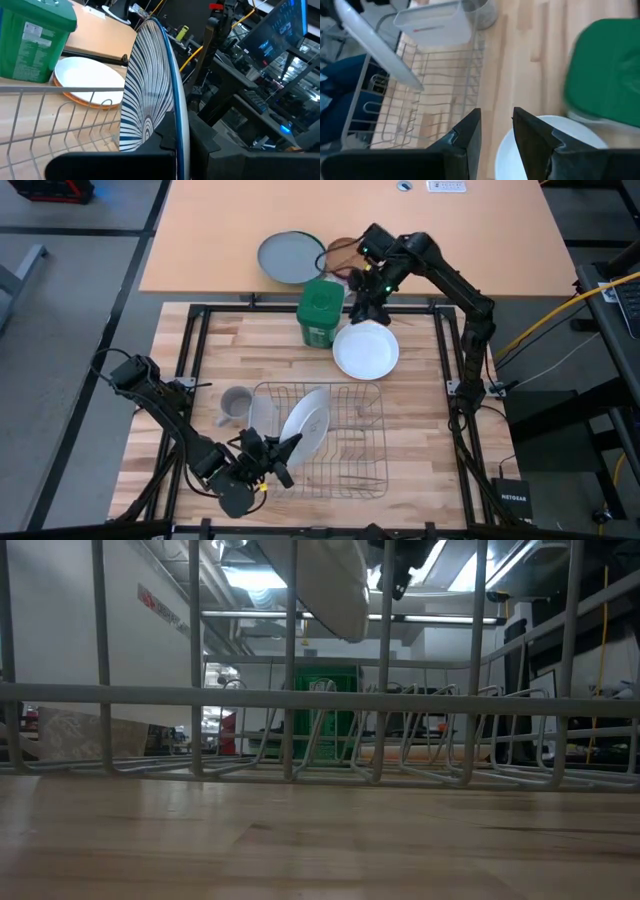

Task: Sort dishes
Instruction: Put the blue plate in the dish rack

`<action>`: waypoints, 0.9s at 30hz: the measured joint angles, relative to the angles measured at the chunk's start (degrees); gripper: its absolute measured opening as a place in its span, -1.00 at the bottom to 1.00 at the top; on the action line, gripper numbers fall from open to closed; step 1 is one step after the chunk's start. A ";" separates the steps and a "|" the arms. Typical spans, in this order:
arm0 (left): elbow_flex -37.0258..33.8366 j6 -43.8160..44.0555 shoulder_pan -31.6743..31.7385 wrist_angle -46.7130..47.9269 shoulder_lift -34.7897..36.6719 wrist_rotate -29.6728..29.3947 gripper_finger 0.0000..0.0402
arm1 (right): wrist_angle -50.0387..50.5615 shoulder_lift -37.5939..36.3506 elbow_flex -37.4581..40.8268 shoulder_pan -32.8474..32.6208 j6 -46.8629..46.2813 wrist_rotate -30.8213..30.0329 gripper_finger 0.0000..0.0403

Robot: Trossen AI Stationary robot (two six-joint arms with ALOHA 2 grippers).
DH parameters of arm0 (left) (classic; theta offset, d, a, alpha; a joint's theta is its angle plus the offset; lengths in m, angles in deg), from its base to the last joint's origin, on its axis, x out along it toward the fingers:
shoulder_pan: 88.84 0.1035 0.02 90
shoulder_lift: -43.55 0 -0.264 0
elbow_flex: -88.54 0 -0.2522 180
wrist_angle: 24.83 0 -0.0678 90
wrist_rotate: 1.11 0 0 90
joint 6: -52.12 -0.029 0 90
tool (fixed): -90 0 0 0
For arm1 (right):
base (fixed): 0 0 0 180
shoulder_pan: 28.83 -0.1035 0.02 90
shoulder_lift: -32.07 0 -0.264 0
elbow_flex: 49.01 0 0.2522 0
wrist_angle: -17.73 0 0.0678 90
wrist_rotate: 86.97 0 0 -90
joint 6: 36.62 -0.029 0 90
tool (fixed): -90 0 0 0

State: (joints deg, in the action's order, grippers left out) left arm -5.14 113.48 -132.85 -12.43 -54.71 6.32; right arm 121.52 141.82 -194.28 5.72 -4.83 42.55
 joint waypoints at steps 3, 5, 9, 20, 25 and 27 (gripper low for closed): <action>0.00 1.55 0.00 1.63 0.00 0.23 -0.98 | 0.01 0.00 1.93 -1.92 0.00 -0.39 -0.43; 0.00 1.88 0.00 2.58 0.00 0.40 -0.98 | -0.05 0.00 3.03 -3.28 0.00 -1.14 -0.43; 0.00 2.30 0.16 3.11 0.00 0.59 -0.98 | 0.01 0.00 4.40 -5.87 0.00 -3.39 -0.43; 0.00 13.05 2.41 12.48 0.00 8.10 -0.98 | -0.03 0.00 7.26 -12.01 0.20 -6.16 -0.43; 0.00 13.02 3.25 12.42 0.00 9.39 -0.99 | -0.01 0.02 9.12 -14.05 0.19 -6.46 -0.43; 0.00 12.66 3.20 12.45 0.12 9.34 -0.99 | 0.01 0.02 9.38 -14.59 0.18 -6.71 -0.43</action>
State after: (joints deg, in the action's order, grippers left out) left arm -5.14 126.14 -129.65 0.03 -54.59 15.66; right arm 121.53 141.84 -184.90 -8.87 -4.65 35.84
